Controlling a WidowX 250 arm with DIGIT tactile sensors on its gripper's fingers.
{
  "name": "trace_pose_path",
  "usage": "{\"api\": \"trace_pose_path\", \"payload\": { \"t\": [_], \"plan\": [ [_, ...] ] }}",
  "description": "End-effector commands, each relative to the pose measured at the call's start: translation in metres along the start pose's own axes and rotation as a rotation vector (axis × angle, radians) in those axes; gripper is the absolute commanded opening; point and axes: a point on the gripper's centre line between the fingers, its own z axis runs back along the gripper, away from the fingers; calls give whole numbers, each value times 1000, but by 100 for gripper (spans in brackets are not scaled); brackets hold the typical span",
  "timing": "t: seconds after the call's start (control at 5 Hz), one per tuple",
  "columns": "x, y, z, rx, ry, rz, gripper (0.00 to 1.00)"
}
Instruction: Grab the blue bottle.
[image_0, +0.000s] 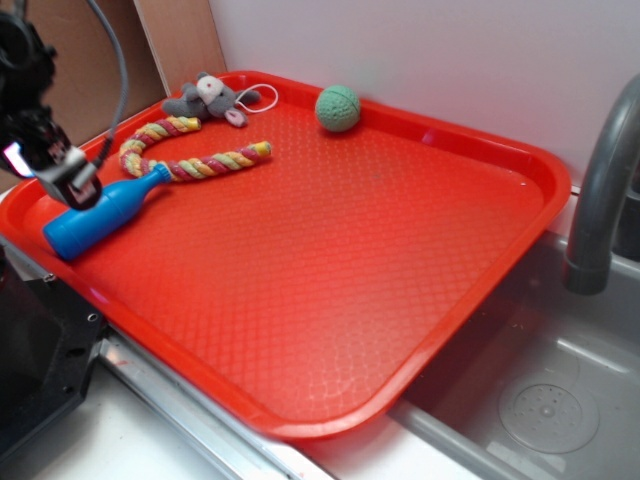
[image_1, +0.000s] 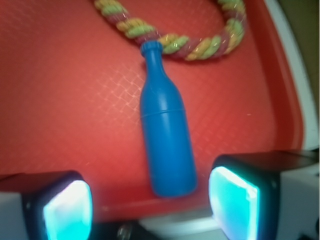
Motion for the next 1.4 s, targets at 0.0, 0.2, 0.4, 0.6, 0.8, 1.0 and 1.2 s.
{"api": "trace_pose_path", "payload": {
  "t": [0.0, 0.2, 0.4, 0.6, 0.8, 1.0, 1.2],
  "plan": [
    [-2, 7, -35, 79, 32, -23, 100],
    [-3, 8, -46, 95, 51, -33, 100],
    [8, 13, -55, 100, 60, -15, 93],
    [16, 16, -60, 100, 98, 18, 0],
    [25, 16, -64, 107, 110, 19, 0],
    [31, 7, -56, 91, 117, -29, 0],
    [42, -20, -32, 89, 129, -84, 0]
  ]
}}
